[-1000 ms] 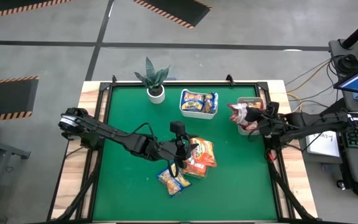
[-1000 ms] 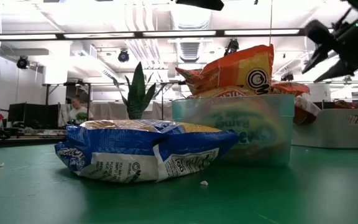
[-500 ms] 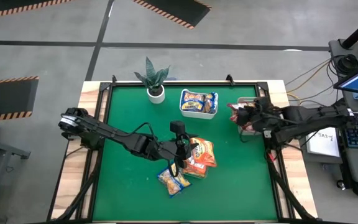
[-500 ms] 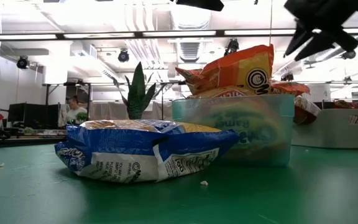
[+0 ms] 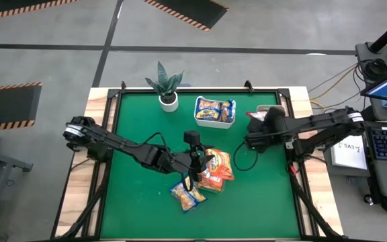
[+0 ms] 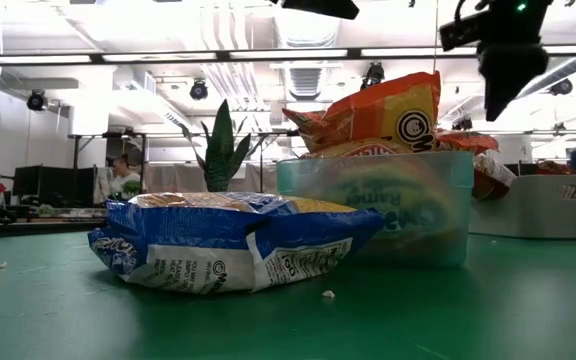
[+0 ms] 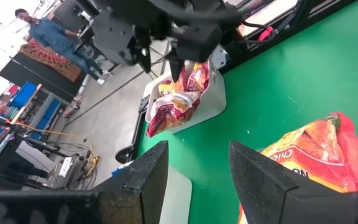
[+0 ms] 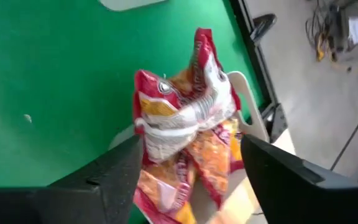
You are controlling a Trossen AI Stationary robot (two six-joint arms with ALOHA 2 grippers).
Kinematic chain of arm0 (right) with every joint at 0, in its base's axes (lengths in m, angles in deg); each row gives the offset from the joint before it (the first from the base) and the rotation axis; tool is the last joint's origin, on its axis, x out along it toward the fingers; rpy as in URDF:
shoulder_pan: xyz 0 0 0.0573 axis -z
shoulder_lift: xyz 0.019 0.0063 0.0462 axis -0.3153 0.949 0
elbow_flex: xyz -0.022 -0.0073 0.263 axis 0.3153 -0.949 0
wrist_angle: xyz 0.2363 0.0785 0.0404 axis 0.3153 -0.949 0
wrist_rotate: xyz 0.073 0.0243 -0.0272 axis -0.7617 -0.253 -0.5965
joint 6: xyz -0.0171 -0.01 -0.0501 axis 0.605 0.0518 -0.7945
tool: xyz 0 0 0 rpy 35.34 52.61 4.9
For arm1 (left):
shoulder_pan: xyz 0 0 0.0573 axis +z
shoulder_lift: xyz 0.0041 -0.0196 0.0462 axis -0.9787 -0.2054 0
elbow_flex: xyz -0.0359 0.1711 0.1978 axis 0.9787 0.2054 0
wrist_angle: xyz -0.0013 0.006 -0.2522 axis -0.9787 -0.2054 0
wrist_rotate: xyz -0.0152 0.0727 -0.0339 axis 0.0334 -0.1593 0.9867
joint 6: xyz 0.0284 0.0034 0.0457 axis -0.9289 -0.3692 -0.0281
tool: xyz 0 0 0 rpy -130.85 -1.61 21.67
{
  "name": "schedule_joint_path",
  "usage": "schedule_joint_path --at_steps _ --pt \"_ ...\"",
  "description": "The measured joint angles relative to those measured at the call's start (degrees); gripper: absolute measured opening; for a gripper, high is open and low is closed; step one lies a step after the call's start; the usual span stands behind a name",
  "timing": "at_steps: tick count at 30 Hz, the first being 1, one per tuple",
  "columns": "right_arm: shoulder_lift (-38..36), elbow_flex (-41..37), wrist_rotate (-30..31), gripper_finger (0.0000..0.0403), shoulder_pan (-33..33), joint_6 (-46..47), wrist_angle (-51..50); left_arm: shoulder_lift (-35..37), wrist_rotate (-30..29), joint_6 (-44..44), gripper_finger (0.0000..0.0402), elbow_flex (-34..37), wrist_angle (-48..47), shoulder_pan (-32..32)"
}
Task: Sort Maruchan noodles
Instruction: Put the red noodle pack into the gray bin
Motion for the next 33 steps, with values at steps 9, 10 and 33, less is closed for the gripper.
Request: schedule_joint_path --at_steps 9,10,33 --pt "-8.5 -10.1 0.1 0.0281 -0.2 -11.8 15.0 0.0 0.0 0.5 0.0152 0.1 -0.4 0.0" --pt "-9.5 -11.8 0.2 0.0281 -0.4 -13.2 17.8 0.0 0.0 0.5 0.0152 0.1 -0.5 0.0" --pt "-0.8 -17.6 6.2 0.0244 1.0 -11.6 28.2 11.0 -4.1 8.9 0.0152 10.9 -8.5 -0.3"
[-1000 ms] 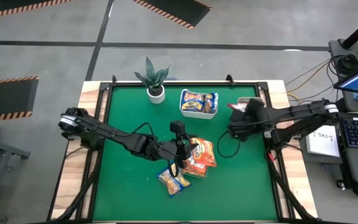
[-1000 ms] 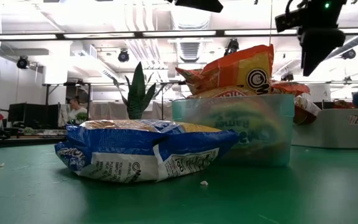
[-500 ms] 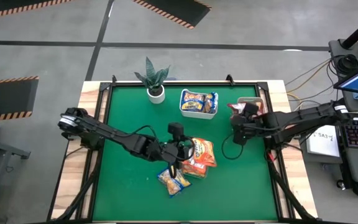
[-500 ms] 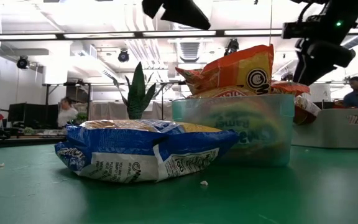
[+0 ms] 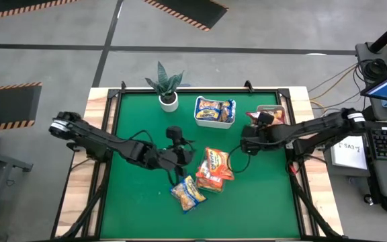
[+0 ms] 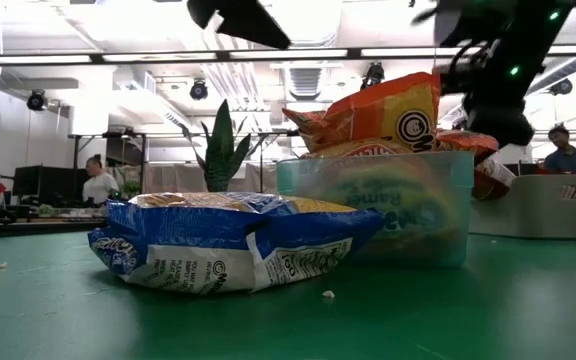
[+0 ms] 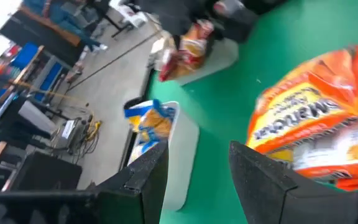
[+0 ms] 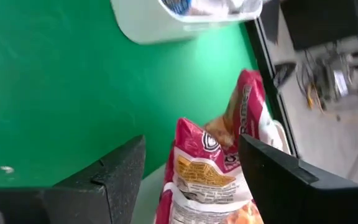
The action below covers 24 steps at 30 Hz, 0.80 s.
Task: Sort Maruchan noodles
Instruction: Put the red noodle pack into the gray bin
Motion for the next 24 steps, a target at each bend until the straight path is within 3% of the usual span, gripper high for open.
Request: schedule_joint_path --at_steps 8,19,24 --pt "7.3 0.7 0.1 0.022 3.9 4.9 -3.6 7.8 -0.6 0.6 0.0152 7.2 8.2 0.0" --pt "4.6 1.7 1.9 0.0029 6.2 12.7 -5.3 9.4 -0.6 0.0 0.0152 9.0 11.5 0.0" --pt "-1.2 2.5 2.5 0.0015 7.5 27.8 -9.9 9.2 -0.6 0.0 0.0152 9.0 11.5 0.0"
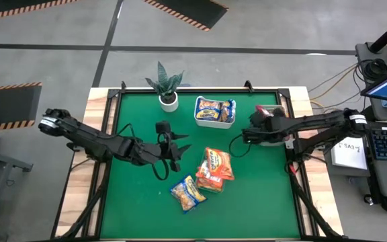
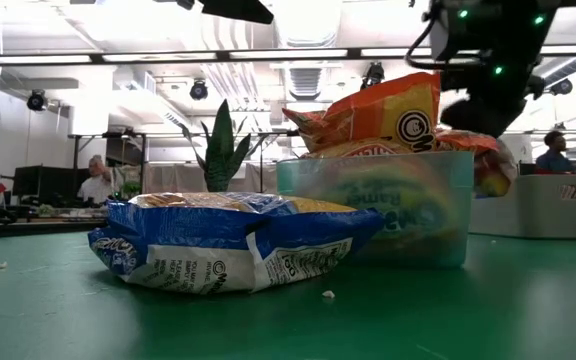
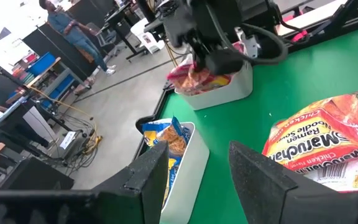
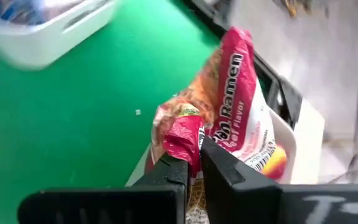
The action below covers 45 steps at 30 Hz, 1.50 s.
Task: Sort Maruchan noodles
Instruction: Put the red noodle pack into the gray bin, then put the blue noodle pack into the white bin
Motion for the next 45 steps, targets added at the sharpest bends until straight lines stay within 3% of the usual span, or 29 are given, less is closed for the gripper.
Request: schedule_joint_path --at_steps 7,13,17,23,30,34,38,45 --pt "-10.7 -6.1 -2.0 0.0013 0.1 14.9 0.3 0.0 0.0 0.0 0.0152 -0.2 0.2 0.0" --pt "-14.8 -14.9 -6.2 0.0013 0.1 15.2 9.1 0.0 0.0 0.0 0.0152 -0.2 0.2 0.0" --pt "-14.3 -19.0 -5.7 0.0013 0.1 14.6 14.6 0.0 0.0 0.0 0.0152 -0.2 0.9 0.0" --pt "-14.2 -17.6 -7.1 0.0023 0.1 14.2 13.2 0.0 0.0 0.0 0.0152 -0.2 1.2 0.0" --pt "-14.3 -11.4 -8.1 0.0104 0.1 12.3 3.2 -0.1 0.1 1.8 0.0152 -0.2 2.5 -0.2" --pt "-14.7 -7.1 -7.6 0.0154 0.1 10.0 -0.9 -0.1 0.1 8.9 0.0152 -0.3 2.0 -0.2" --pt "-15.8 -3.2 -7.3 0.0188 -0.1 5.3 -1.6 -0.1 0.2 21.9 0.0152 -0.3 -3.1 -1.3" --pt "-19.5 0.2 -6.8 0.0202 -2.5 -0.4 -1.0 -0.7 2.2 46.7 0.0152 -0.3 -16.0 -5.8"
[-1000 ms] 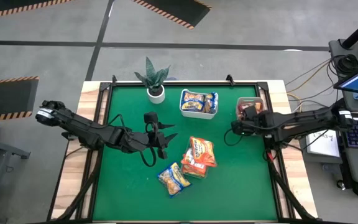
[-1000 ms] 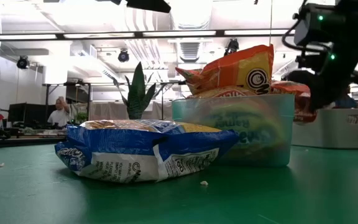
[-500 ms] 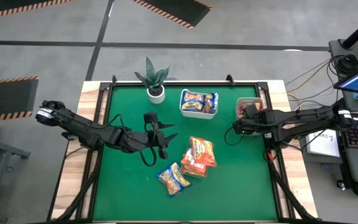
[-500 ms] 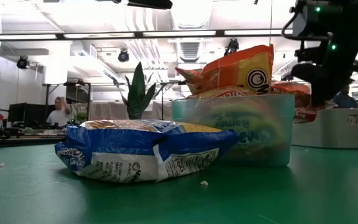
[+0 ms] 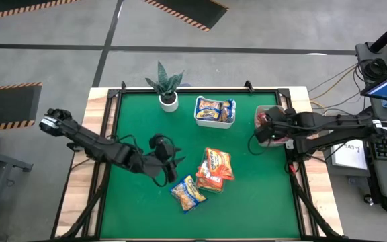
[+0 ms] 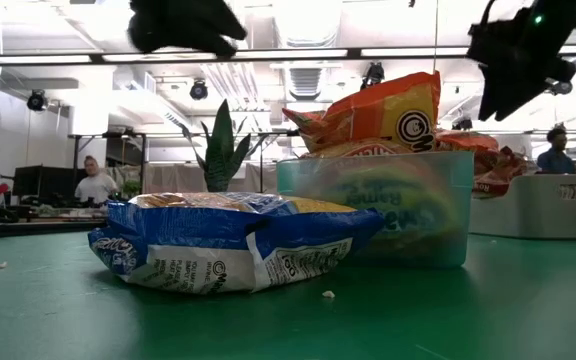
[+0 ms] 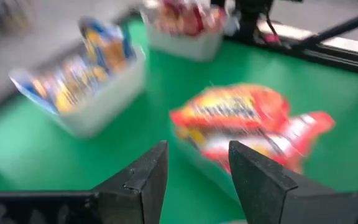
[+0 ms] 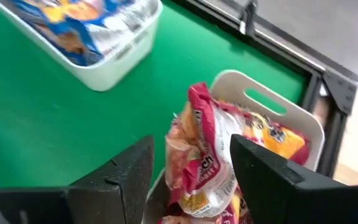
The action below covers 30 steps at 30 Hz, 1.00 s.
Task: Sort Maruchan noodles
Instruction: Put the blue noodle pack into the white bin
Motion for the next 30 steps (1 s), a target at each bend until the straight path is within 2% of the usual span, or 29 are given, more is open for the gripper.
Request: schedule_joint_path --at_steps 8,11,14,18,22,25,30 --pt "-5.3 -4.1 3.3 0.0201 -8.6 -1.5 8.3 -0.4 16.6 29.8 0.0151 0.0 -10.2 -1.5" --pt "-5.7 -5.1 4.6 0.0201 -11.7 -2.8 12.3 -1.6 23.2 34.6 0.0146 0.0 -9.6 -2.9" --pt "-5.4 -5.5 5.8 0.0201 -14.2 -3.4 15.2 -3.4 26.8 37.5 0.014 0.0 -8.4 -4.8" --pt "-4.5 -5.6 8.5 0.0201 -17.3 -4.9 18.3 -7.7 27.3 38.2 0.0135 -1.2 -5.6 -7.6" --pt "-3.9 -5.6 12.0 0.0201 -20.2 -8.0 20.8 -13.8 27.8 34.6 0.0135 -5.1 -4.5 -10.0" --pt "-3.7 -5.6 13.3 0.0201 -21.5 -9.9 21.7 -17.5 27.5 32.8 0.0135 -9.2 -9.0 -11.3" --pt "-3.6 -5.6 13.3 0.0201 -21.9 -9.9 22.0 -22.4 23.4 32.0 0.0135 -16.7 -17.9 -11.7"
